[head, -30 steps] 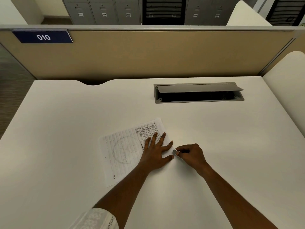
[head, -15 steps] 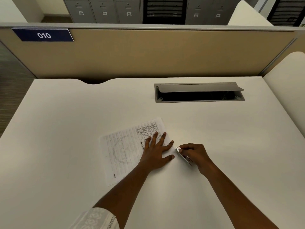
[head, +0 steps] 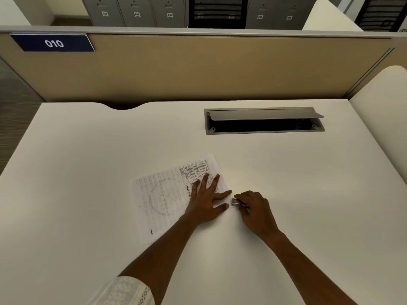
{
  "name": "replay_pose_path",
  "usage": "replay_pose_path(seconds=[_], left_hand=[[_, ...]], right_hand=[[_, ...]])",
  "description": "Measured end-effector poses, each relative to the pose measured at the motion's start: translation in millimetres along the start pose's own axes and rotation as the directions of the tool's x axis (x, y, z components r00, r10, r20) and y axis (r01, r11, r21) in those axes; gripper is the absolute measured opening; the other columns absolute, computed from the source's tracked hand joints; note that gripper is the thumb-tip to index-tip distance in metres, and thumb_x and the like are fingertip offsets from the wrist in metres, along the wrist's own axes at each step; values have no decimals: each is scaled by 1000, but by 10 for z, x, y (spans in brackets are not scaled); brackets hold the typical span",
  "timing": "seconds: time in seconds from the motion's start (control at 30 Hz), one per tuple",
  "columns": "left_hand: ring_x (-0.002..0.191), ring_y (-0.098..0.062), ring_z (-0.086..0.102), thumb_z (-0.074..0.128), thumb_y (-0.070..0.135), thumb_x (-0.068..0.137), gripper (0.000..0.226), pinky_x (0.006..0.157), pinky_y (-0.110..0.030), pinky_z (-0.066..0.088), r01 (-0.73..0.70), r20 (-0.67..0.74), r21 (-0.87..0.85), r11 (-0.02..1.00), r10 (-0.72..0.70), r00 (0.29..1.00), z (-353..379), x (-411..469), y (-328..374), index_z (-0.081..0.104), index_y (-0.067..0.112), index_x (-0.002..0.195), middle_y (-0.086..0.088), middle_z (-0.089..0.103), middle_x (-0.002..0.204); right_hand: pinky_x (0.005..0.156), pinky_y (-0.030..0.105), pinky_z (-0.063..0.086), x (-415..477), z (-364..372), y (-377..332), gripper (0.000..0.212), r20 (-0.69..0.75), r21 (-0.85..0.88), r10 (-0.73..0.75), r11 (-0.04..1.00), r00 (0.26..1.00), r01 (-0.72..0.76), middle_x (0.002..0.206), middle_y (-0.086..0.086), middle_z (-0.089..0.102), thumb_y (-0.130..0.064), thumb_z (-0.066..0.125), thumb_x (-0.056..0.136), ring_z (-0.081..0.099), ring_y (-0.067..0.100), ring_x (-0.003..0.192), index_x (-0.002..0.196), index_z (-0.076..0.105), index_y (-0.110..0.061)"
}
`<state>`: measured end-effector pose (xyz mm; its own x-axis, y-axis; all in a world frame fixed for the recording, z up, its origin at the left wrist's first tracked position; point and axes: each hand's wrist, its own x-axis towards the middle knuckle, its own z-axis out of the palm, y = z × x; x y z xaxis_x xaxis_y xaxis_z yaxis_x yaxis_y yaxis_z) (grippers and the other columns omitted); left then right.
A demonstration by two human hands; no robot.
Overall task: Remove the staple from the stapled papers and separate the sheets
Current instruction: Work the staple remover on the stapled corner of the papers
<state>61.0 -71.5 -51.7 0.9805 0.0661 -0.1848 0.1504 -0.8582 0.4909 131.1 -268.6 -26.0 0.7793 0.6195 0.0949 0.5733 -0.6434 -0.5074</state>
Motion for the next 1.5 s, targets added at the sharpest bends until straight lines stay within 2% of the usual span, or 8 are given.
replay_pose_path(seconds=[0.27,0.53,0.73,0.83,1.07,1.2,1.33,1.5], left_hand=[[156,-27,-19,48,63,97,49,124,-52,-10,-11,15,-7,1000,12,1000,-13,-5,8,43,55,145,4,-5,171],[156,-30,-21,46,62,98,48,123,-53,-11,-5,55,36,999,3,999,-50,-1,33,41,56,145,1,-7,172],[156,-31,-19,29,76,87,62,124,-55,-9,1,61,49,999,-4,998,-66,2,54,41,56,144,2,-6,172],[156,-31,-19,42,67,95,51,124,-56,-8,0,73,48,999,-4,997,-68,11,45,41,55,145,1,-7,172],[156,-31,-20,47,64,97,49,123,-54,-9,-2,85,58,998,-3,996,-69,20,43,42,54,145,2,-9,171],[156,-31,-20,47,62,97,48,124,-54,-10,-2,83,51,999,-2,997,-65,19,41,43,54,145,2,-10,171],[155,-31,-21,45,61,98,48,124,-54,-9,-7,76,53,999,3,997,-78,6,40,42,54,145,1,-9,171],[155,-31,-21,44,60,99,48,123,-53,-10,-11,78,68,998,6,997,-74,0,42,40,55,146,1,-10,171]], right_hand=[[65,41,53,24,5,2,30,24,-24,-61,998,998,62,94,-5,70,-4,72,82,63,23,82,103,75,-25],[78,42,53,41,13,55,22,62,-31,-136,990,989,138,101,-11,72,-10,68,86,65,15,94,99,73,-26],[87,39,48,-64,14,5,32,-20,-106,-195,976,981,192,106,-5,72,-2,75,79,65,18,104,106,72,-19],[91,36,44,-99,55,40,32,-54,-119,-226,969,973,218,105,-4,72,-2,75,80,64,19,104,109,71,-16],[95,38,43,-103,67,80,31,-139,-140,-273,957,952,254,110,-1,72,-3,70,85,61,21,108,115,72,-11],[93,34,43,-54,-1,76,25,-173,-72,-166,985,971,155,109,-7,73,-6,67,87,65,19,103,109,74,-18],[83,41,54,-17,-75,95,31,-183,56,-15,998,983,26,106,-10,75,1,73,84,68,16,98,104,74,-23],[79,43,56,0,-112,44,28,-167,1,36,999,985,-36,103,-4,76,-2,72,86,70,23,94,108,74,-19]])
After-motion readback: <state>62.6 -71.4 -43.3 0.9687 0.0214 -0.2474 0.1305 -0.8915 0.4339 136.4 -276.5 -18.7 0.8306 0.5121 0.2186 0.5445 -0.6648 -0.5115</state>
